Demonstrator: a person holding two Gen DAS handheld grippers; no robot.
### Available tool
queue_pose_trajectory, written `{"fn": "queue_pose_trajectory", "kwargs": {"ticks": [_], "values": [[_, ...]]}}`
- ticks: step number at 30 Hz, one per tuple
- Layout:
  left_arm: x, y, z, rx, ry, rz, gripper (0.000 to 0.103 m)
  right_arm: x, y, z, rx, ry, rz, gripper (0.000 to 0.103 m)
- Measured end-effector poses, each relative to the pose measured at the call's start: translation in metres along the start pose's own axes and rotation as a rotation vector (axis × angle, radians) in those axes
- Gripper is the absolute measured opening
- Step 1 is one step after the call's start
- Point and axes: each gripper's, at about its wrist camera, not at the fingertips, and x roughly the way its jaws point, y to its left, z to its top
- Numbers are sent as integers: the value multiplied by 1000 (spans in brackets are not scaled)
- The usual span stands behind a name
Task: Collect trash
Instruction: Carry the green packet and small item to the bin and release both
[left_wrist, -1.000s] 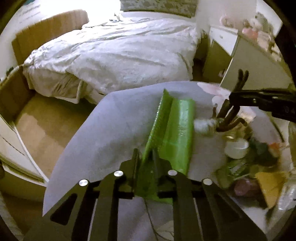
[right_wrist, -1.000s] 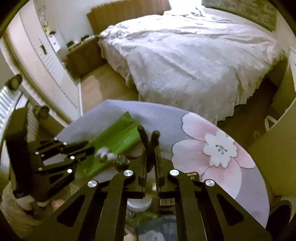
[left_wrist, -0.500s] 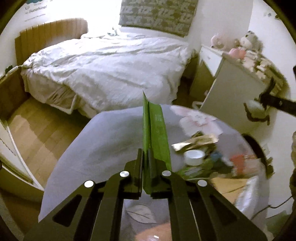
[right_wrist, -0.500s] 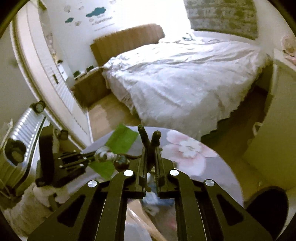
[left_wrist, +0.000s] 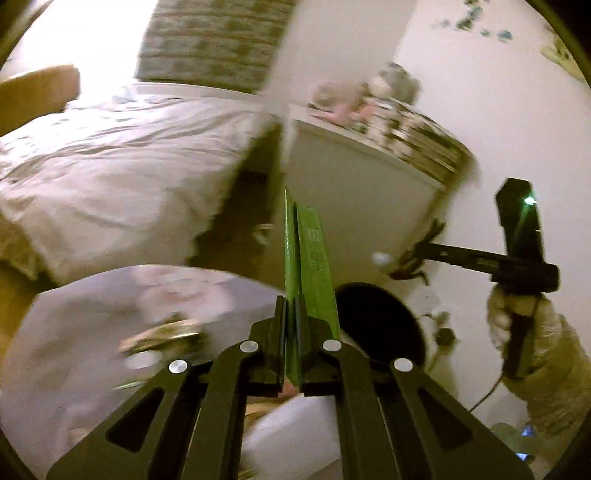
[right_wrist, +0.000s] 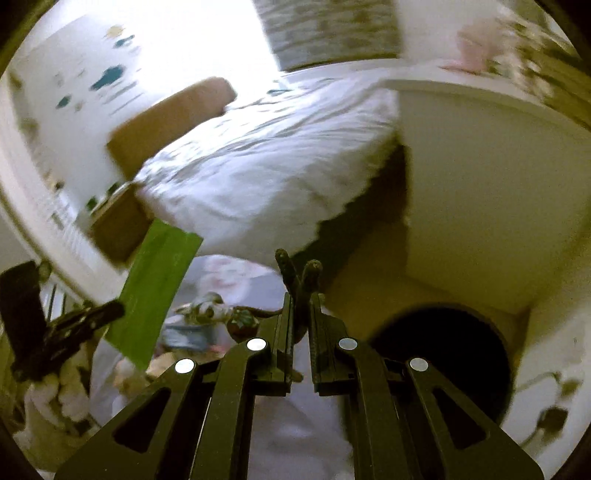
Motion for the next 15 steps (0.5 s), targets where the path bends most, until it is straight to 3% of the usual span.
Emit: {"fn": "queue_pose_trajectory", "kwargs": {"ticks": [7, 15], "values": [[79, -74, -3, 10, 87, -134, 5, 8, -97, -29, 149, 43, -122, 9], [153, -114, -26, 8, 205, -140, 5, 39, -157, -63, 248, 116, -194, 9]]}}
